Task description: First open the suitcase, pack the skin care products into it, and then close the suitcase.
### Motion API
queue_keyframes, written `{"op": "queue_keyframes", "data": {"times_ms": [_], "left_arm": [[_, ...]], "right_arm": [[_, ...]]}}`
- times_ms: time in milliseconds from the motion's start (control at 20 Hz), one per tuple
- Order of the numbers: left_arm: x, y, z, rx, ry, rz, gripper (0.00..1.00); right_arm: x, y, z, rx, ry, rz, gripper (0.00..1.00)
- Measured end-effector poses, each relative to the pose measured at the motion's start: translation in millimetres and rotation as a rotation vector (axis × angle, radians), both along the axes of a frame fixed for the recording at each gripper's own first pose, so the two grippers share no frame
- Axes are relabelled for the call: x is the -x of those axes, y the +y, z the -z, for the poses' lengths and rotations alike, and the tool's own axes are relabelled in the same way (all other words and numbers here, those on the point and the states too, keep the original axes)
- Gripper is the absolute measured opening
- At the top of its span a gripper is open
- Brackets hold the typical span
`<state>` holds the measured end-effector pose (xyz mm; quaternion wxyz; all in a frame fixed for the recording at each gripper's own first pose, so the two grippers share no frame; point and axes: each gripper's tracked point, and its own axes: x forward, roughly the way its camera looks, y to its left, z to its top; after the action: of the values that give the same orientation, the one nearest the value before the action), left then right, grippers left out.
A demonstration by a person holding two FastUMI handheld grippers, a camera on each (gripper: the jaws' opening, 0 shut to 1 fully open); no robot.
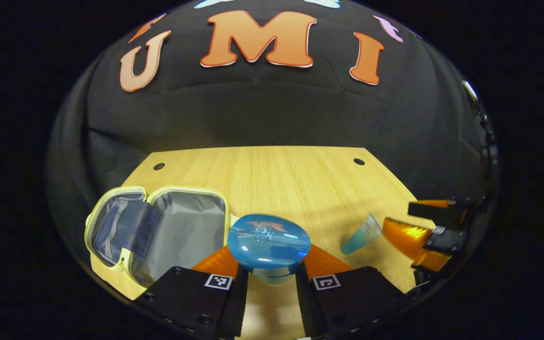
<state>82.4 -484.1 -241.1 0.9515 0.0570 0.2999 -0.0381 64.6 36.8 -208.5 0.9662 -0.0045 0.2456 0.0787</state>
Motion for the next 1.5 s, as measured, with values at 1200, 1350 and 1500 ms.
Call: {"op": "queue_keyframes", "data": {"times_ms": [1200, 1350, 1500], "left_arm": [[38, 141, -58, 0.001, 0.026, -0.127, 0.47], [42, 167, -61, 0.008, 0.08, -0.119, 0.47], [43, 184, -53, 0.021, 0.172, -0.095, 0.47]], "right_arm": [[0, 32, 60, -0.122, 0.307, -0.079, 0.41], [14, 62, 33, -0.237, 0.318, -0.134, 0.41], [29, 84, 20, -0.319, 0.337, -0.162, 0.41]]}}
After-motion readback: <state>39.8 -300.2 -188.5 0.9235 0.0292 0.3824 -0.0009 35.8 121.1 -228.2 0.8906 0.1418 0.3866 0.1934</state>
